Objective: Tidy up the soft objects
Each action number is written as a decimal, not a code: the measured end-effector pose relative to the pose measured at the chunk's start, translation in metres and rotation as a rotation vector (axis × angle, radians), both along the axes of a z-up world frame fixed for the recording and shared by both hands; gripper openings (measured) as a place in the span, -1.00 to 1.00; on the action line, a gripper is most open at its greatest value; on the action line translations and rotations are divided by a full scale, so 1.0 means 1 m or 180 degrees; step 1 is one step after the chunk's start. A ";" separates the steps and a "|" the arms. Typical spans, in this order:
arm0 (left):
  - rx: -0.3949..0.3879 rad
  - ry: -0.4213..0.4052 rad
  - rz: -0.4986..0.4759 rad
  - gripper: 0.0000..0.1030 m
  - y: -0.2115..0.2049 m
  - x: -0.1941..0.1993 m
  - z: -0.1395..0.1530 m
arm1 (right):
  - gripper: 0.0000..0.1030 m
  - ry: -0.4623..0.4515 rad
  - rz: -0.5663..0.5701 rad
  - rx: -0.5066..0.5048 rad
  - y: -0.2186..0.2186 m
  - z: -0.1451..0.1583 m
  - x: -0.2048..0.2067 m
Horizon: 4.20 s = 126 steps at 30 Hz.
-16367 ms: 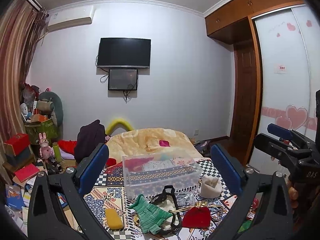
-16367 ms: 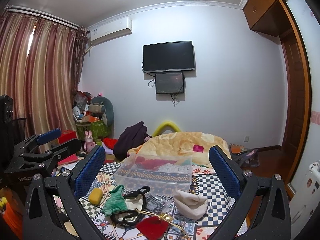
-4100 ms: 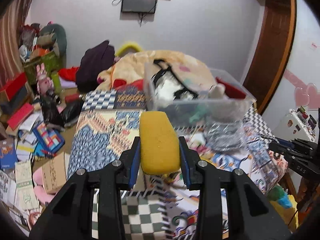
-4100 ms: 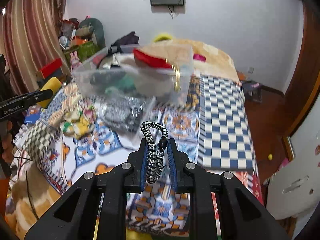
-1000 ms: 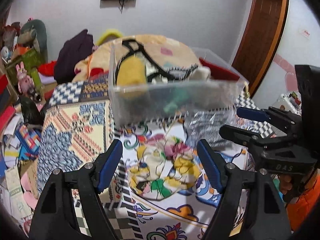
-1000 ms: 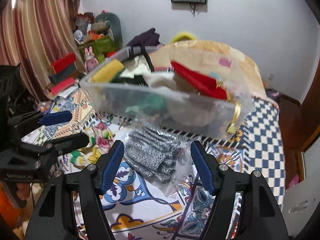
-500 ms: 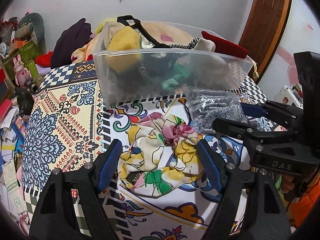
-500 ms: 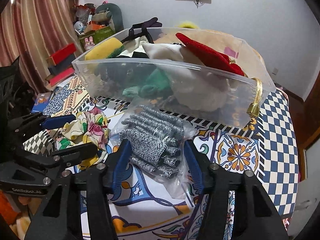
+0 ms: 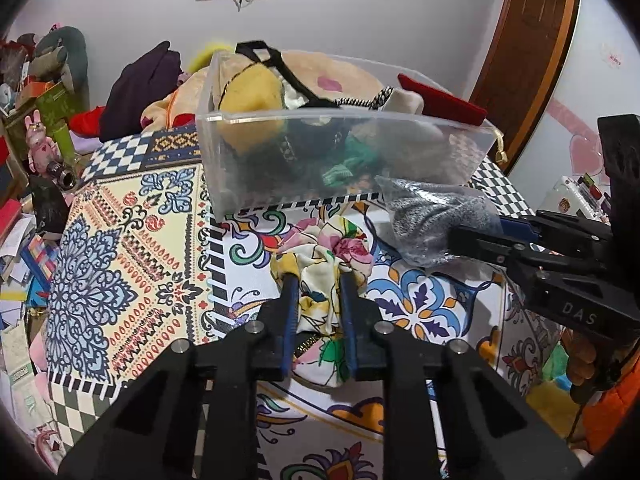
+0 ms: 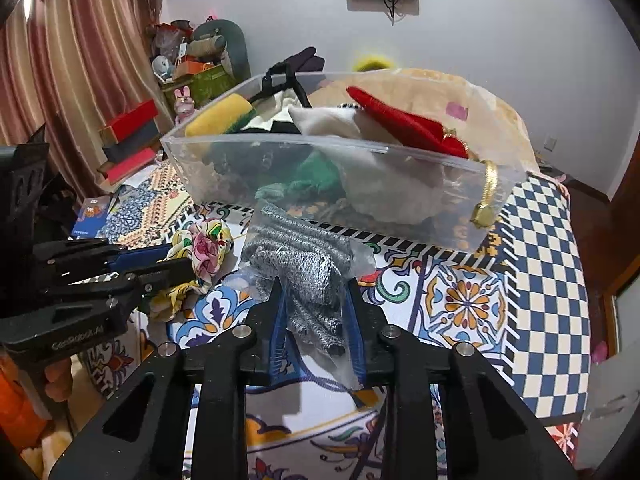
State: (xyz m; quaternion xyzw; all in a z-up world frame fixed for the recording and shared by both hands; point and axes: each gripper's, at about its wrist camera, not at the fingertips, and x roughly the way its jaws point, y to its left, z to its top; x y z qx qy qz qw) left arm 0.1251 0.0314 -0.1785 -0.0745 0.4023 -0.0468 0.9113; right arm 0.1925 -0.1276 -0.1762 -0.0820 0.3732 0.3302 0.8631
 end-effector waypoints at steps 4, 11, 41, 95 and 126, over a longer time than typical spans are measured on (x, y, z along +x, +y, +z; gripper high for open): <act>0.0021 -0.0154 -0.0002 -0.63 0.002 -0.008 0.017 | -0.53 -0.0107 0.0003 0.0063 -0.004 0.014 -0.008; 0.0037 -0.0457 0.0008 -0.63 0.002 -0.021 0.051 | -0.53 -0.0371 0.0005 0.0220 -0.011 0.046 -0.018; -0.0036 -0.0721 0.0163 -0.63 0.007 0.071 0.092 | -0.52 -0.0600 -0.0442 0.0408 0.009 0.073 0.042; 0.0166 -0.2041 0.0126 0.95 -0.028 -0.092 0.235 | 1.00 -0.1691 -0.0520 0.1112 -0.058 0.196 -0.086; 0.0217 -0.2060 0.0157 0.99 -0.030 -0.100 0.231 | 1.00 -0.1689 -0.0458 0.1103 -0.059 0.191 -0.096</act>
